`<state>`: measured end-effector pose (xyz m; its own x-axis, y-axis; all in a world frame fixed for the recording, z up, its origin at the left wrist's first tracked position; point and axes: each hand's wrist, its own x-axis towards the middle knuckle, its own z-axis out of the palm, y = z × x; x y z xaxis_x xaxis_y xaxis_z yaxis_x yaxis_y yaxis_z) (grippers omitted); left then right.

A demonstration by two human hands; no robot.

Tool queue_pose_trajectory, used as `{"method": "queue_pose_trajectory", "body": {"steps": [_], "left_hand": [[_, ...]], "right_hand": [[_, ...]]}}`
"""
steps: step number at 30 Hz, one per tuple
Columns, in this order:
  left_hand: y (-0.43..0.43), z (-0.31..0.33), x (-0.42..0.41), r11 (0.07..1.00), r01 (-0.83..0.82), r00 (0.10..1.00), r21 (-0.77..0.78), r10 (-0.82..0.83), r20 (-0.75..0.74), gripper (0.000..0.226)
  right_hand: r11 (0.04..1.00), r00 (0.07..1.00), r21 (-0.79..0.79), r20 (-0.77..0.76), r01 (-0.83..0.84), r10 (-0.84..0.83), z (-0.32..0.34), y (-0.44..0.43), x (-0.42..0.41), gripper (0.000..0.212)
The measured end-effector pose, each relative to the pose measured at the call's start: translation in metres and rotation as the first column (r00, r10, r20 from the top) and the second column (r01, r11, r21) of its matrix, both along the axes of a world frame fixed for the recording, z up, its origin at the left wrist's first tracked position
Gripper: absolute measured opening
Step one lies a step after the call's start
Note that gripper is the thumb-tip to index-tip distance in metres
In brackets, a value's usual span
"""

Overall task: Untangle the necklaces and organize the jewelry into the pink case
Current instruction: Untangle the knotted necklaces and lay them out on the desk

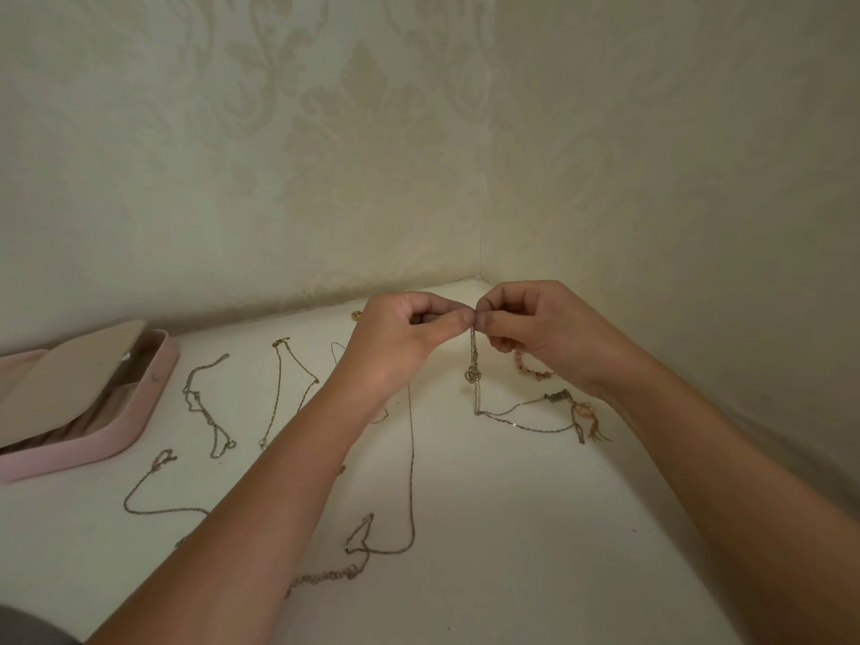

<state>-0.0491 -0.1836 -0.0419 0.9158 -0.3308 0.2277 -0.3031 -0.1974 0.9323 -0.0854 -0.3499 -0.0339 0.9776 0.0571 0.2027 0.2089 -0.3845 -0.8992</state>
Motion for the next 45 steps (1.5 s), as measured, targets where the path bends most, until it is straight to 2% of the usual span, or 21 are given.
{"method": "queue_pose_trajectory", "body": {"steps": [9,13,16,20,23,25,28,31,33,36,40,45], "left_hand": [[0.006,0.006,0.0,0.99,0.116,0.978,-0.08,-0.128,-0.167,0.003],[0.006,0.006,0.001,0.985,0.159,0.971,-0.061,-0.167,-0.17,0.015],[0.005,0.006,0.0,0.985,0.173,0.975,-0.021,-0.175,-0.135,0.021],[0.001,0.005,-0.002,0.987,0.162,0.981,-0.01,-0.162,-0.103,0.041],[-0.003,0.002,-0.002,0.992,0.105,0.989,-0.064,-0.111,-0.095,0.035],[-0.007,-0.001,-0.002,0.992,0.071,0.991,-0.105,-0.082,-0.106,0.033],[-0.014,-0.007,-0.004,0.99,0.015,0.993,-0.142,-0.031,-0.117,0.028],[-0.018,-0.01,-0.005,0.991,-0.014,0.994,-0.131,0.0,-0.111,0.025],[-0.019,-0.011,-0.006,0.99,-0.005,0.994,-0.142,-0.011,-0.111,0.027],[-0.022,-0.013,-0.007,0.983,-0.014,0.995,-0.185,-0.006,-0.104,0.031],[-0.023,-0.016,-0.005,0.988,-0.058,0.998,-0.144,0.052,-0.045,0.02],[-0.018,-0.015,0.001,0.996,-0.051,0.999,-0.075,0.049,-0.02,0.012]], "right_hand": [[0.995,0.994,0.051,-0.056,-0.089,0.092,0.002,0.003,-0.001,0.013],[0.987,0.986,0.083,-0.083,-0.139,0.146,0.003,0.005,-0.003,0.015],[0.972,0.981,0.188,-0.102,-0.144,0.165,0.0,0.006,0.0,0.016],[0.904,0.964,0.397,-0.135,-0.16,0.23,-0.003,0.009,0.004,0.021],[0.858,0.963,0.494,-0.134,-0.14,0.235,-0.005,0.013,0.005,0.023],[0.886,0.976,0.446,-0.1,-0.129,0.193,-0.004,0.015,0.004,0.023],[0.981,0.999,0.195,-0.023,-0.025,0.03,0.0,0.015,-0.001,0.018],[0.998,0.997,0.04,0.055,0.054,-0.056,0.001,0.013,-0.002,0.01],[0.995,0.994,0.038,0.062,0.09,-0.092,0.0,0.012,-0.001,0.008],[0.986,0.992,0.126,0.049,0.112,-0.118,-0.001,0.016,0.001,0.008],[0.961,0.985,0.229,0.041,0.157,-0.17,-0.005,0.021,0.001,0.013],[0.975,0.96,-0.021,0.18,0.222,-0.215,-0.009,0.017,0.005,0.016]]}}
